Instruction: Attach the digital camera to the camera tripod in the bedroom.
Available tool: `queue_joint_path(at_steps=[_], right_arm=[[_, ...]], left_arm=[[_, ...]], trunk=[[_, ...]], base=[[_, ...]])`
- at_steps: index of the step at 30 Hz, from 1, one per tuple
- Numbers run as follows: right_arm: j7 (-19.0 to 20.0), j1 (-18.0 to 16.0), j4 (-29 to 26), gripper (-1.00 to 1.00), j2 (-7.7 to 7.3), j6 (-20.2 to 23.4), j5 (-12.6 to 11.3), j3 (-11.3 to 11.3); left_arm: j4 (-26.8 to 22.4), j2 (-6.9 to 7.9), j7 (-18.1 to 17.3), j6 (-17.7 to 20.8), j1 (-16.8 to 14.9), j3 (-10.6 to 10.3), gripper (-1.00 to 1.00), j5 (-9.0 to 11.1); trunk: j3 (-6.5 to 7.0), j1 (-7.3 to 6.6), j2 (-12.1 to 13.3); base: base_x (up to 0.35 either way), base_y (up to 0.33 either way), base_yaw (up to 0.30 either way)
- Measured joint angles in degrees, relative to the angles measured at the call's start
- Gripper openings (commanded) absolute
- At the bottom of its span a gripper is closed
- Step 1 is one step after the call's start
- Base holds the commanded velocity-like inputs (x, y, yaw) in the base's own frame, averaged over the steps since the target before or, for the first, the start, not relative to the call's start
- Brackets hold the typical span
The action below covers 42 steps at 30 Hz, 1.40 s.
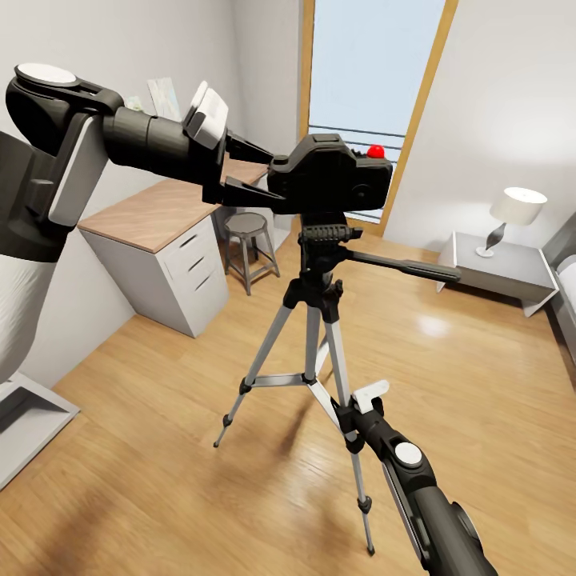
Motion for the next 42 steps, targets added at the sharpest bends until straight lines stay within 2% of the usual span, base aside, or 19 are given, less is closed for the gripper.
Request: queue_joint_path(at_steps=[14, 18, 19, 22, 23, 25, 26, 27, 32, 33, 35, 37, 38, 42], right_arm=[[0.00, 0.00, 0.00, -1.00, 0.00, 0.00, 0.01, 0.00], [0.00, 0.00, -0.01, -1.00, 0.00, 0.00, 0.02, 0.02], [0.00, 0.00, 0.00, -1.00, 0.00, 0.00, 0.05, 0.02], [0.00, 0.00, 0.00, -1.00, 0.00, 0.00, 0.01, 0.00], [0.00, 0.00, 0.01, -1.00, 0.00, 0.00, 0.00, -0.01], [0.01, 0.00, -0.01, -1.00, 0.00, 0.01, 0.14, 0.00], [0.00, 0.00, -0.01, -1.00, 0.00, 0.00, 0.04, 0.01], [0.01, 0.00, 0.00, -1.00, -0.01, 0.00, 0.11, -0.01], [0.00, 0.00, 0.01, -1.00, 0.00, 0.00, 0.00, -0.02], [0.01, 0.00, 0.00, -1.00, -0.01, 0.01, 0.11, -0.02], [0.00, 0.00, 0.00, -1.00, 0.00, 0.00, -0.01, -0.02], [0.00, 0.00, -0.01, -1.00, 0.00, 0.00, 0.00, -0.01], [0.00, 0.00, -0.03, -1.00, 0.00, 0.00, 0.00, -0.02], [0.00, 0.00, -0.03, -1.00, 0.00, 0.01, 0.01, -0.01]], left_arm=[[0.38, 0.13, 0.50, 0.17, 0.00, 0.91, 1.00, 0.07], [0.80, 0.74, 0.78, 0.34, 0.00, 3.75, 1.00, 0.11], [0.98, 1.27, 1.06, 0.40, -0.01, 5.80, 1.00, 0.12], [1.45, 2.55, 1.98, 0.48, -0.01, 9.27, 1.00, 0.16], [1.65, 3.10, 2.41, 0.50, -0.01, 10.29, 1.00, 0.18], [2.68, 5.88, 4.40, 0.55, -0.01, 13.25, 1.00, 0.21], [3.01, 6.72, 4.84, 0.59, -0.01, 13.72, 1.00, 0.28], [3.67, 8.29, 5.46, 0.60, -0.01, 14.34, 1.00, 0.37], [5.78, 12.70, 6.26, 0.63, 0.03, 15.12, 1.00, 1.16], [6.74, 14.42, 6.44, 0.59, 0.14, 15.25, 1.00, 1.50], [7.83, 16.15, 6.60, 0.50, 0.53, 15.34, 1.00, 1.96], [9.13, 17.70, 6.73, 0.35, 1.36, 15.40, 1.00, 2.28], [10.70, 19.06, 6.87, 0.16, 2.64, 15.44, 1.00, 2.40], [15.24, 21.06, 7.04, -0.28, 6.34, 15.50, 1.00, 2.67]], trunk=[[0.00, 0.00, 0.00], [0.00, 0.00, 0.00], [0.00, 0.00, 0.00], [0.00, 0.00, 0.00], [0.00, 0.00, 0.00], [0.00, 0.00, 0.00], [0.00, 0.00, 0.00], [0.00, 0.00, 0.00], [0.00, 0.00, 0.00], [0.00, 0.00, 0.00], [0.00, 0.00, 0.00], [0.00, 0.00, 0.00], [0.00, 0.00, 0.01], [0.00, 0.00, 0.01]], base=[[0.000, 0.000, 0.000], [0.000, 0.000, 0.000], [0.000, 0.000, 0.000], [0.000, 0.000, 0.000], [0.000, 0.000, 0.000], [0.000, 0.000, 0.000], [0.000, 0.000, 0.000], [0.000, 0.000, 0.000], [0.000, 0.000, 0.000], [0.000, 0.000, 0.000], [0.000, 0.000, 0.000], [0.000, 0.000, 0.000], [0.000, 0.000, 0.000], [0.000, 0.000, 0.000]])
